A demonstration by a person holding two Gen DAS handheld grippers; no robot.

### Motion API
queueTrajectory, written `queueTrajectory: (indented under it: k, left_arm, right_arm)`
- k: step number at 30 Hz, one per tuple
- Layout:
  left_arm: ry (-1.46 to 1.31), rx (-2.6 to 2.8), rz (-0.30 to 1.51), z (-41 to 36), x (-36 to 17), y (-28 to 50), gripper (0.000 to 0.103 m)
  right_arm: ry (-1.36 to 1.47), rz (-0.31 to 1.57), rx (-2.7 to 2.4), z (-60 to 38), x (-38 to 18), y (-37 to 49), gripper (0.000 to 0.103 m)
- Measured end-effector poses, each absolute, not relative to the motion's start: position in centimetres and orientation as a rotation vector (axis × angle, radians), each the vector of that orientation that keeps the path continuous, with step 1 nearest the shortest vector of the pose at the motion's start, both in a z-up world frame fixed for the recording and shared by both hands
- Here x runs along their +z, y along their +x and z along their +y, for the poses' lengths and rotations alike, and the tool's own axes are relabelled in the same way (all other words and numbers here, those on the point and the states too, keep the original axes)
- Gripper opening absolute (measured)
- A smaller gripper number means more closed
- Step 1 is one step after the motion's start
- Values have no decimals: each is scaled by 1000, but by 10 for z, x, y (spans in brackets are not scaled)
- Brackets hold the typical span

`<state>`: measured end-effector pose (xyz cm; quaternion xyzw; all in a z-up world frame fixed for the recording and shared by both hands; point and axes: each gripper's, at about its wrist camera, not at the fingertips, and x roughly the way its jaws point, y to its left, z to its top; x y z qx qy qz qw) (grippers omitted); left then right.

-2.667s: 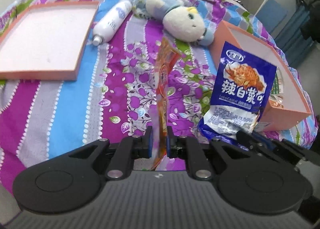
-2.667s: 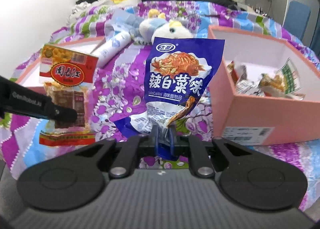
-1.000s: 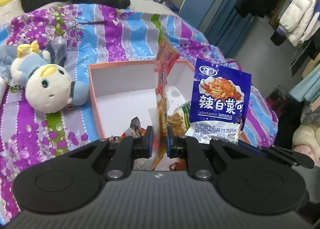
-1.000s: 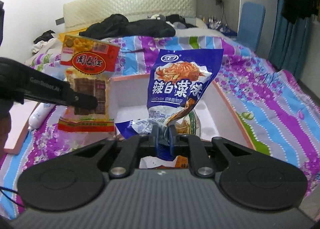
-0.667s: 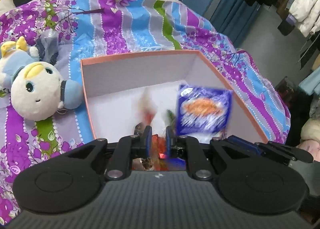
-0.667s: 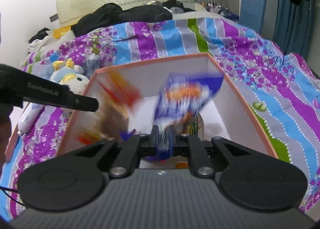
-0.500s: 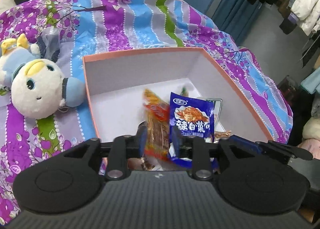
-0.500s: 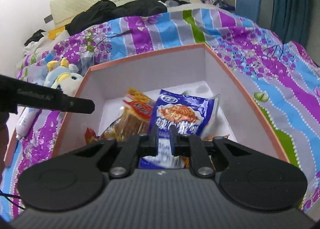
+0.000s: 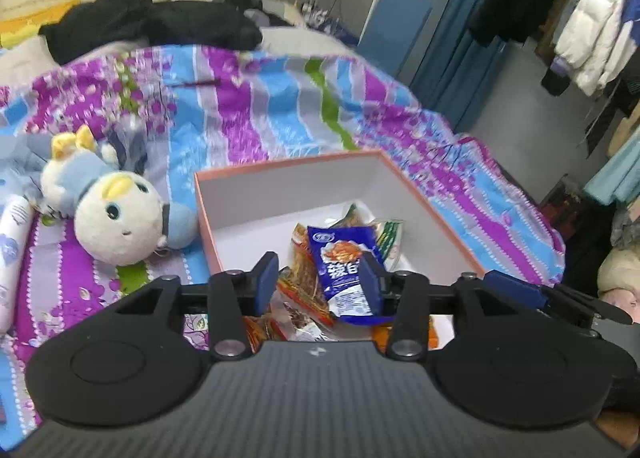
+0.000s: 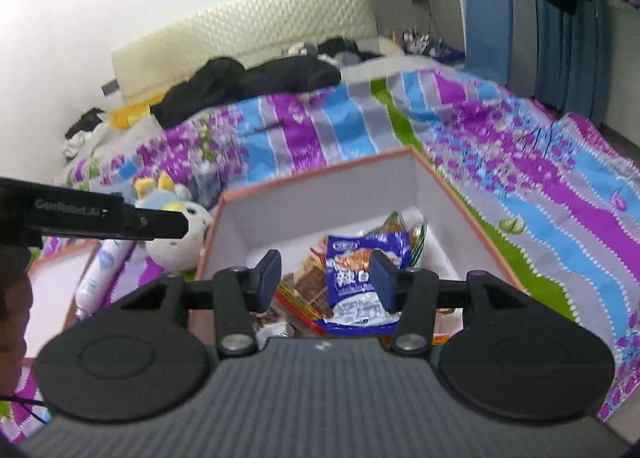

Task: Organize snacks

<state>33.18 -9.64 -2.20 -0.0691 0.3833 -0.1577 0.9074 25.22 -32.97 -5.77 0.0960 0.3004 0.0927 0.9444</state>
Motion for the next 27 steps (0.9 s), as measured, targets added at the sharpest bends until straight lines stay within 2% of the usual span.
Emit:
queueTrajectory:
  k: [8,10,11,21,27]
  left_arm:
    - [-137,-316,691,-80,36,257,65]
    - [-119,-293,656,-79,50,237,80]
    - [-116,-281,639,-77,57,228,83]
    - [-115,-279,540,-66,98,137,98]
    - [-135,-268,545,-68,90,99,99]
  right_arm:
    - [218,536,180,-326,-14,197,51]
    - [219,514,181,-324,-4,181,51]
    - [224,505,173,-324,0,174,51]
    - [221,409,157,-325,38,98,51]
    - [215,420,148,-324,33,71,51]
